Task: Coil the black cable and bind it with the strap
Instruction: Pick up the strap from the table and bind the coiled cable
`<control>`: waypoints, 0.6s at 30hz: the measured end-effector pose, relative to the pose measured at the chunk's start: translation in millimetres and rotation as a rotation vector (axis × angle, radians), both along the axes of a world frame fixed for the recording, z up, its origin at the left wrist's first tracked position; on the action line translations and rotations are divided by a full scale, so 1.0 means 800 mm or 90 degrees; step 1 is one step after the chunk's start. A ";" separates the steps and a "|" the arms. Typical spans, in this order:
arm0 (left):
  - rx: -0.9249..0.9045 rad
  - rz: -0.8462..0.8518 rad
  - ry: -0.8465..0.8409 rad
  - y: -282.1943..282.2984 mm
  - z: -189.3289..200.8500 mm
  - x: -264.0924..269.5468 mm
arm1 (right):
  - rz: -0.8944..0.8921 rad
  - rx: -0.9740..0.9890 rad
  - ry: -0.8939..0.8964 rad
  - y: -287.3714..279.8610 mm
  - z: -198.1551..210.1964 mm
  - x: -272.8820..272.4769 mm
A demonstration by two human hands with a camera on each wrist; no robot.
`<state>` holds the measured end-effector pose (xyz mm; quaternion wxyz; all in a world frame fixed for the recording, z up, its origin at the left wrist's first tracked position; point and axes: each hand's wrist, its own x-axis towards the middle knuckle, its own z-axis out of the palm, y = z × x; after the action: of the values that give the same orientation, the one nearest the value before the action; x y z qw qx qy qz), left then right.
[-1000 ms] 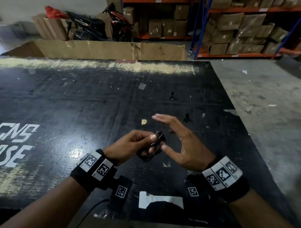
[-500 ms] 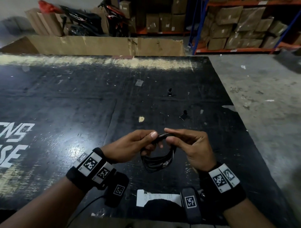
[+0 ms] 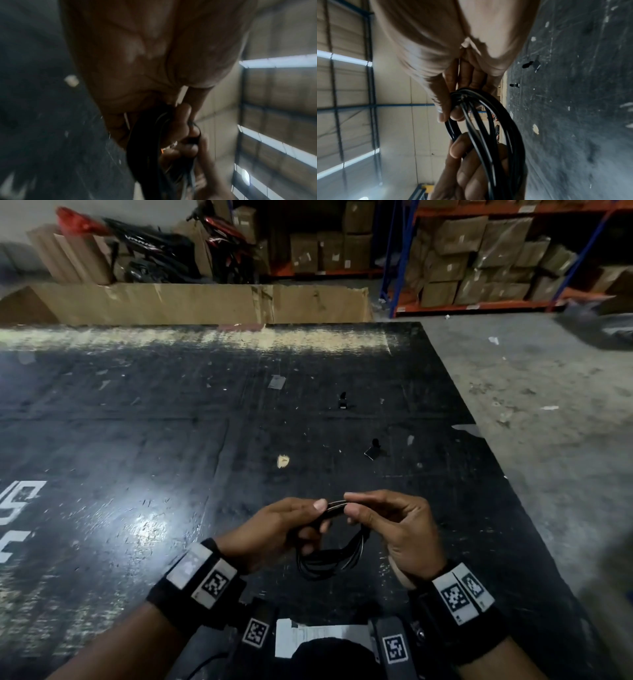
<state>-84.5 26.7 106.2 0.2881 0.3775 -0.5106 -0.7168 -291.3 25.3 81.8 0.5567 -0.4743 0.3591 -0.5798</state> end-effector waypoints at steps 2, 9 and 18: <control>0.072 0.000 0.068 -0.005 -0.004 -0.002 | 0.003 0.029 -0.021 -0.004 0.001 0.000; -0.051 0.064 -0.055 -0.025 -0.021 -0.001 | 0.049 0.026 0.237 -0.087 -0.011 -0.041; -0.058 0.164 -0.120 -0.044 -0.051 0.007 | 0.000 0.023 0.834 -0.285 -0.081 -0.092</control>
<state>-78.7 -8.4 65.1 0.3454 0.4920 -0.5144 -0.6116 -364.6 -203.0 17.1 0.2302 -0.7201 0.6336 -0.1647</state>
